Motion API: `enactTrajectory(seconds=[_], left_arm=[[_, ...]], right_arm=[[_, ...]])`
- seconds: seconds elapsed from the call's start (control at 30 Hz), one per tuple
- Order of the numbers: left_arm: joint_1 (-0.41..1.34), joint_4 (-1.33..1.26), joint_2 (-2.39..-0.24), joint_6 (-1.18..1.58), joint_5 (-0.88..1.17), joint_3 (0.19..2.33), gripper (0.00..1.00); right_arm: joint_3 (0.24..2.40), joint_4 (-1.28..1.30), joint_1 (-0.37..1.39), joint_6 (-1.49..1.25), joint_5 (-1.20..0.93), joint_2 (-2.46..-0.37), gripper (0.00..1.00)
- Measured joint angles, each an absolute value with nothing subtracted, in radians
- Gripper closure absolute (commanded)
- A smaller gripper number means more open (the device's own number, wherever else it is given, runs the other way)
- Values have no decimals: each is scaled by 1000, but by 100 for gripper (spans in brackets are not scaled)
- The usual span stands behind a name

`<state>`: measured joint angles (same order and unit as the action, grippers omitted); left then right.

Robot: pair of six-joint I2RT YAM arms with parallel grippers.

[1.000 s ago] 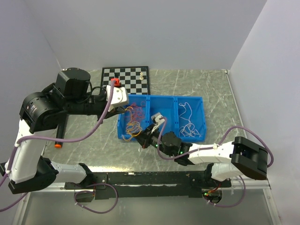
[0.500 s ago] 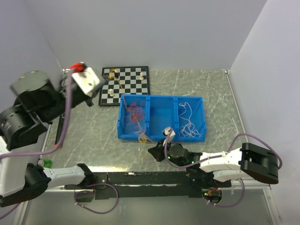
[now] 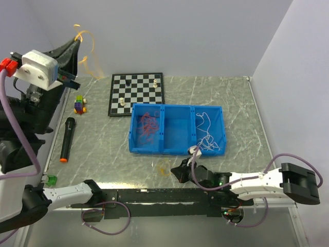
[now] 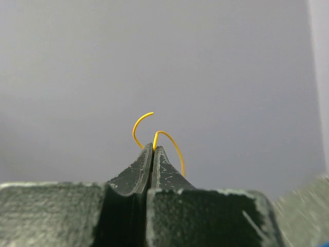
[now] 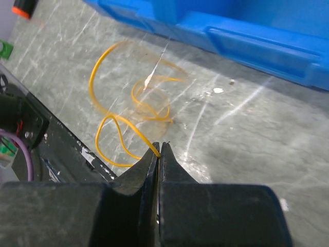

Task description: Untangle the cables

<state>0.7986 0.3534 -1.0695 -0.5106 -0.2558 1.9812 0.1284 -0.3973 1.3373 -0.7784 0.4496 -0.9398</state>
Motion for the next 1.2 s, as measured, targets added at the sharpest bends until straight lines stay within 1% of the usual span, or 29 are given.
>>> enactTrajectory(seconds=[0.13, 0.23, 0.33, 0.43, 0.57, 0.63, 0.7, 0.8, 0.93, 1.1, 1.2], left_arm=[[799, 192, -1086, -551, -352, 1944, 98], [799, 208, -1112, -559, -344, 1991, 97], [799, 264, -1093, -555, -289, 1955, 98], [799, 324, -1052, -549, -247, 1870, 98], [799, 414, -1029, -538, -188, 1811, 99], [799, 461, -1029, -539, -161, 1802, 99], [799, 501, -1032, -540, -142, 1801, 99], [799, 541, -1024, -547, -118, 1788, 99], [799, 577, -999, -558, -93, 1771, 99], [799, 616, -979, -562, -75, 1758, 99], [799, 634, -983, -562, -73, 1759, 99]], right_arm=[[96, -360, 1338, -805, 479, -861, 100], [79, -319, 1339, -813, 490, -820, 100], [100, -255, 1340, -784, 508, -773, 100], [185, -178, 1340, -727, 531, -730, 100], [369, -109, 1328, -617, 572, -699, 100], [447, -96, 1292, -568, 572, -699, 100], [510, -87, 1213, -522, 555, -710, 100], [576, -68, 1096, -458, 526, -773, 100], [651, -46, 1007, -418, 473, -913, 100], [723, 26, 938, -419, 428, -1133, 100], [748, 89, 914, -441, 426, -1206, 100]])
